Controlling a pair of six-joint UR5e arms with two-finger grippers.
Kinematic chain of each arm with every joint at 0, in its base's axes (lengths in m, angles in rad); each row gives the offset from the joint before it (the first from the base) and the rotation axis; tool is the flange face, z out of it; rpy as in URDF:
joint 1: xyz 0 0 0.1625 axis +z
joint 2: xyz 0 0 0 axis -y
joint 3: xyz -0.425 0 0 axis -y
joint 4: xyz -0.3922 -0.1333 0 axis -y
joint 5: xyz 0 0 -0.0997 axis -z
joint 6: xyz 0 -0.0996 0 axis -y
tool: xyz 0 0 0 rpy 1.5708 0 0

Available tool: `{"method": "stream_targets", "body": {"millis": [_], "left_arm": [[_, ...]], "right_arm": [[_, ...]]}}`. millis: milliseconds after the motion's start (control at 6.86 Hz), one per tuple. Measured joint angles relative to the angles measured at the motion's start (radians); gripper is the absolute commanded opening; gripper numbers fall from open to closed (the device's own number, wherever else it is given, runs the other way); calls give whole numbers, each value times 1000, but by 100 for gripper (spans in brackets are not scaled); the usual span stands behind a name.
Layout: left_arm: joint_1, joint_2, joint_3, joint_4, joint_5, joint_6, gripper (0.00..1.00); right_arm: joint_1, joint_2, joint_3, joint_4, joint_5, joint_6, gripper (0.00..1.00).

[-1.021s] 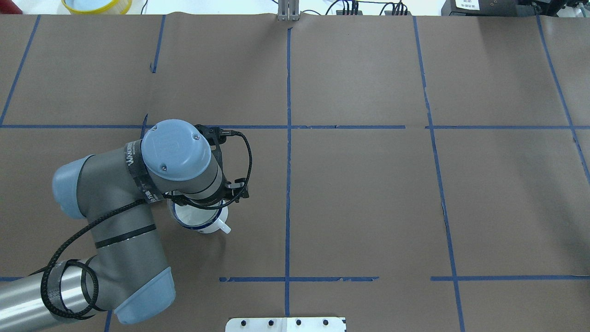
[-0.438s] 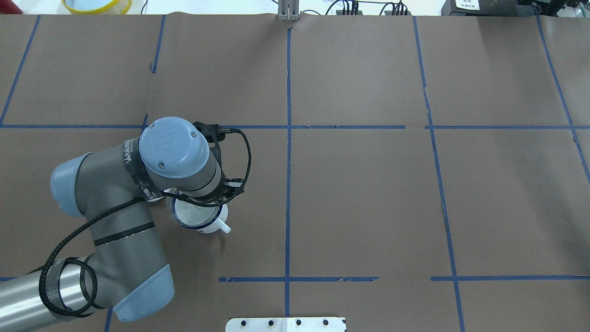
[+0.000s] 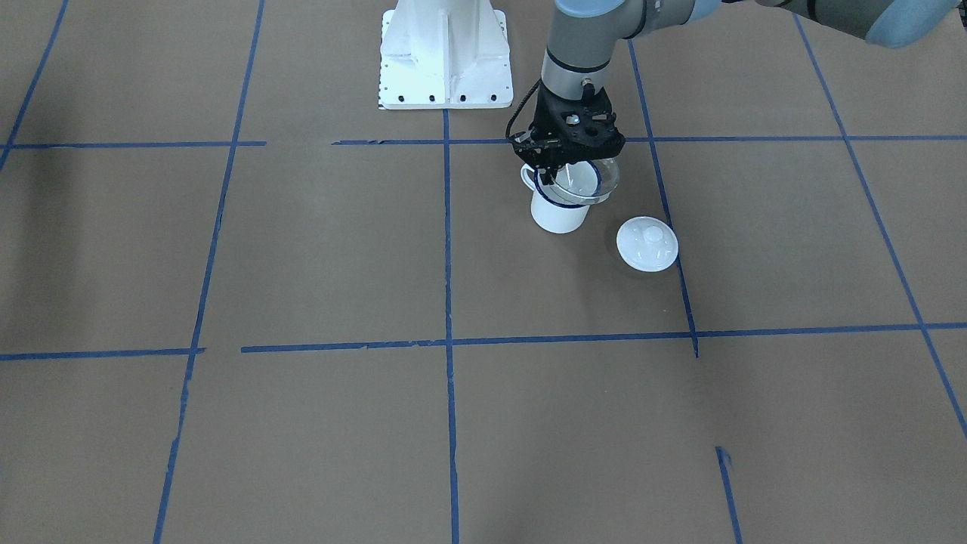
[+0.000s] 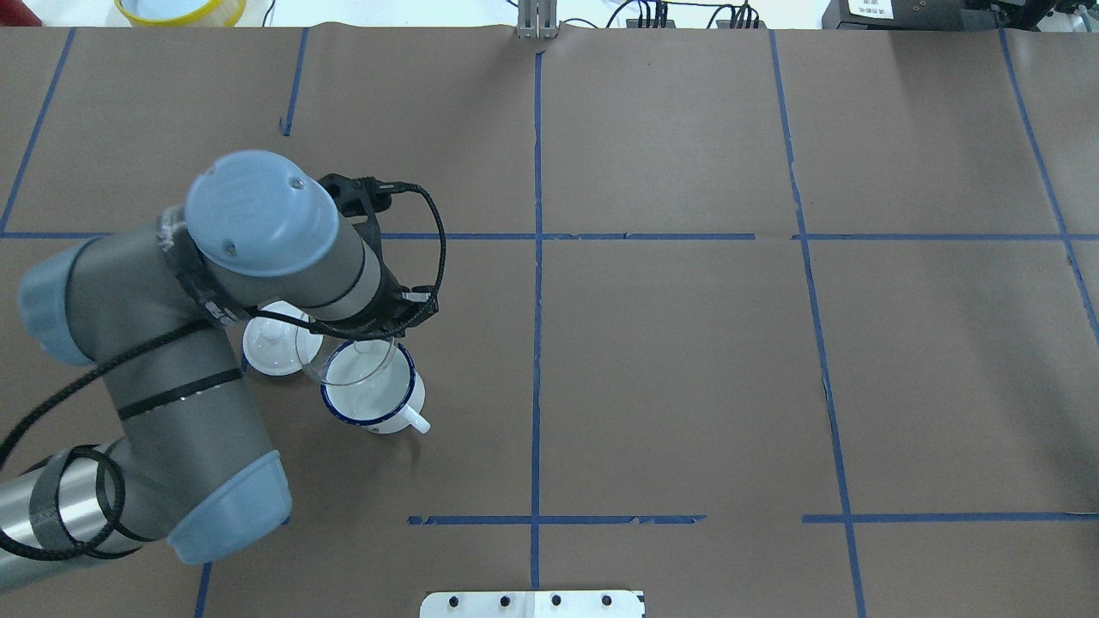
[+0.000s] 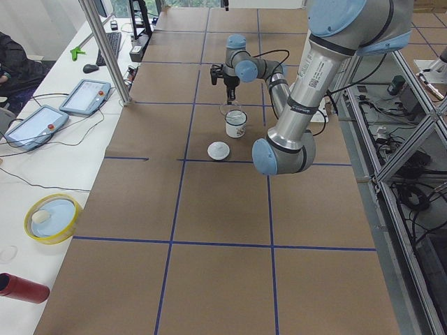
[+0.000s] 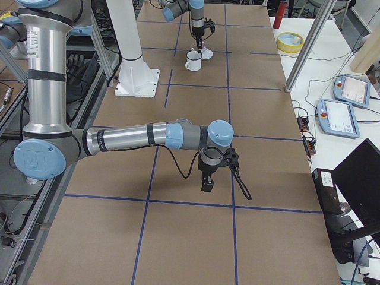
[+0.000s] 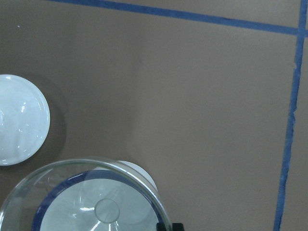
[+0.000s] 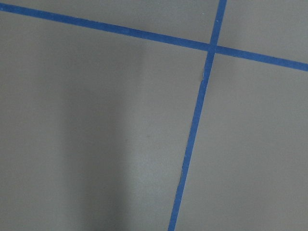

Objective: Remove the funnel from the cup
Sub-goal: 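Lift the glass funnel out of the mug with the left gripper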

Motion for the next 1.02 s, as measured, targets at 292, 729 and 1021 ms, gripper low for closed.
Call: {"method": "stream_targets", "body": {"millis": [292,729,1021], "left_arm": [[-126,-18,-80,88,-45,9,0],[-284,-48,-107,90,-112,-29,0],[-358,-31,-20,-159,-103,-226,0]], "right_arm": [[0,0,0,0,0,0,100],[0,0,0,0,0,0,100],[0,1,0,0,0,0,100]]}}
